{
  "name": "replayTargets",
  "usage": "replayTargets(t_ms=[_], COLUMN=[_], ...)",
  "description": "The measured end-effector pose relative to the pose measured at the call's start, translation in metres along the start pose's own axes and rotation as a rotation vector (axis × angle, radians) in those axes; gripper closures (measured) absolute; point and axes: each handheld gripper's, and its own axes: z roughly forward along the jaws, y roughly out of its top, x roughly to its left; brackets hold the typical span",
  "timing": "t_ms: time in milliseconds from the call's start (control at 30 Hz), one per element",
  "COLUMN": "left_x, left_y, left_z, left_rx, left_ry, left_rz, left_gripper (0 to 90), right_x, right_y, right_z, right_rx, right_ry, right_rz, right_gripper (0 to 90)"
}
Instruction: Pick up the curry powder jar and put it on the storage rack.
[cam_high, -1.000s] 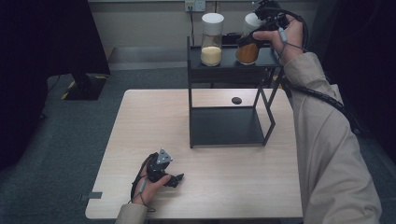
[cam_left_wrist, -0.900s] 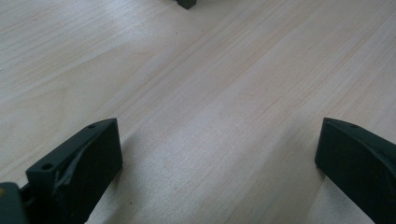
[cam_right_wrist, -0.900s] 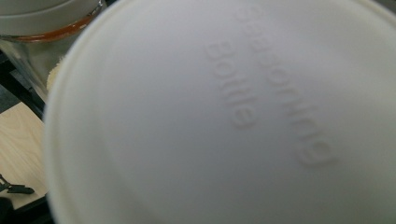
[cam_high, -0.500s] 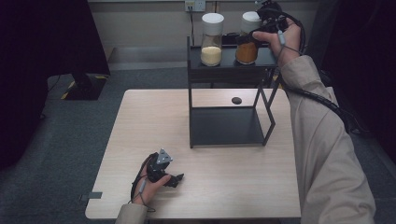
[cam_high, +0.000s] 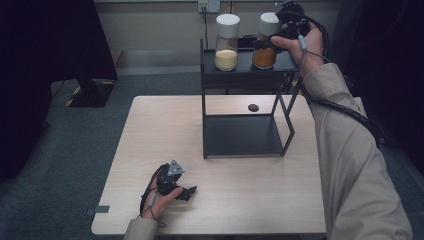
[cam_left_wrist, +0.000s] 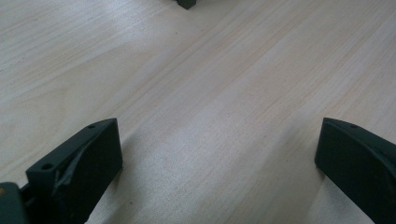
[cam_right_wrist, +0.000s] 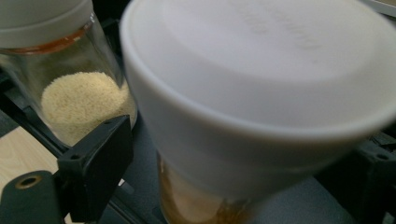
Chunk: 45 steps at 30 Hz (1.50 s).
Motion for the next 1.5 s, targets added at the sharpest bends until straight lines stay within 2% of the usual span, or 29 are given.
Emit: replayTargets(t_ms=[67, 167, 333, 500, 767, 933, 1233, 1500], left_x=[0.000, 0.000, 0.000, 0.000, 0.001, 0.001, 0.001, 0.001], left_y=[0.000, 0.000, 0.000, 0.000, 0.000, 0.000, 0.000, 0.000], left_z=[0.000, 0.000, 0.000, 0.000, 0.000, 0.000, 0.000, 0.000], left_rx=[0.001, 0.001, 0.001, 0.001, 0.000, 0.000, 0.000, 0.000], left_ry=[0.001, 0.000, -0.001, -0.002, -0.002, -0.002, -0.002, -0.002], left_rz=[0.002, 0.001, 0.001, 0.001, 0.002, 0.002, 0.003, 0.003], left_gripper=[0.0, 0.0, 0.1, 0.1, 0.1, 0.1, 0.2, 0.2], right_x=[0.002, 0.004, -0.001, 0.003, 0.009, 0.013, 0.020, 0.022], right_y=[-0.004, -0.008, -0.019, -0.028, -0.046, -0.055, -0.077, -0.095], right_z=[-0.004, -0.011, -0.022, -0.028, -0.035, -0.036, -0.037, -0.041], right_rx=[-0.016, -0.034, -0.073, -0.086, -0.121, -0.128, -0.146, -0.184], right_ry=[-0.013, -0.034, 0.010, 0.005, 0.016, 0.025, 0.036, 0.060], right_rz=[0.008, 0.025, 0.059, 0.080, 0.090, 0.078, 0.093, 0.102], right_gripper=[1.6, 0.5, 0.4, 0.2, 0.2, 0.3, 0.2, 0.1])
